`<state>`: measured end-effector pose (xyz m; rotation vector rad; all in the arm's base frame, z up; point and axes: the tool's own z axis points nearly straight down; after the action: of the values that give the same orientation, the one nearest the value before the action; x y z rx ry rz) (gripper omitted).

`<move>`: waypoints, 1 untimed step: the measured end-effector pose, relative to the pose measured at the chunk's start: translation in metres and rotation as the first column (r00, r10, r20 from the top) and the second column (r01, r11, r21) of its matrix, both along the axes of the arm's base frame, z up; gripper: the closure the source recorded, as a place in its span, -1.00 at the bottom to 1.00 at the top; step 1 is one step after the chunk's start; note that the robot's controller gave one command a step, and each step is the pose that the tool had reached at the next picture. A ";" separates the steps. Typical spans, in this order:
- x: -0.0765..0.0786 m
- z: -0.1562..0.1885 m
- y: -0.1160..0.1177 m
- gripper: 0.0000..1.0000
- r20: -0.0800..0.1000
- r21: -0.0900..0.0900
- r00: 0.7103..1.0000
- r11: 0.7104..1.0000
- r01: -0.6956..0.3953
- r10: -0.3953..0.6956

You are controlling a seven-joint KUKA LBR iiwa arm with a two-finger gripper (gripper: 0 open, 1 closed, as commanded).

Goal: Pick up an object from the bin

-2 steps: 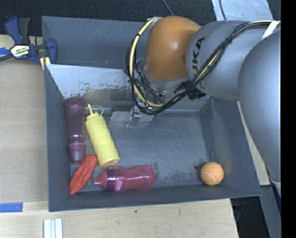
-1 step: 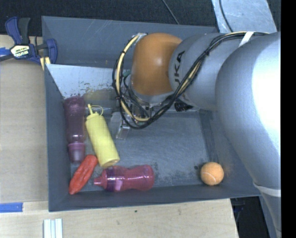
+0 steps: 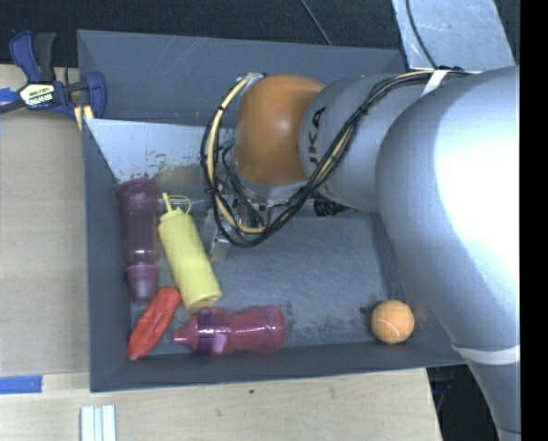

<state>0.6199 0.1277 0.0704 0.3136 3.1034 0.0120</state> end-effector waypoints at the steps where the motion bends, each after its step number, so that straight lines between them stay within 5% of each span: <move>1: 0.003 0.001 0.030 1.00 -0.008 0.014 0.702 0.702 0.712 -0.712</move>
Offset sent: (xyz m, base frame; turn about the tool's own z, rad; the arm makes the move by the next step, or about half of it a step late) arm 0.0000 0.0000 0.0000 0.0000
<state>0.6226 0.1578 0.0713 1.4881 2.7438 0.0219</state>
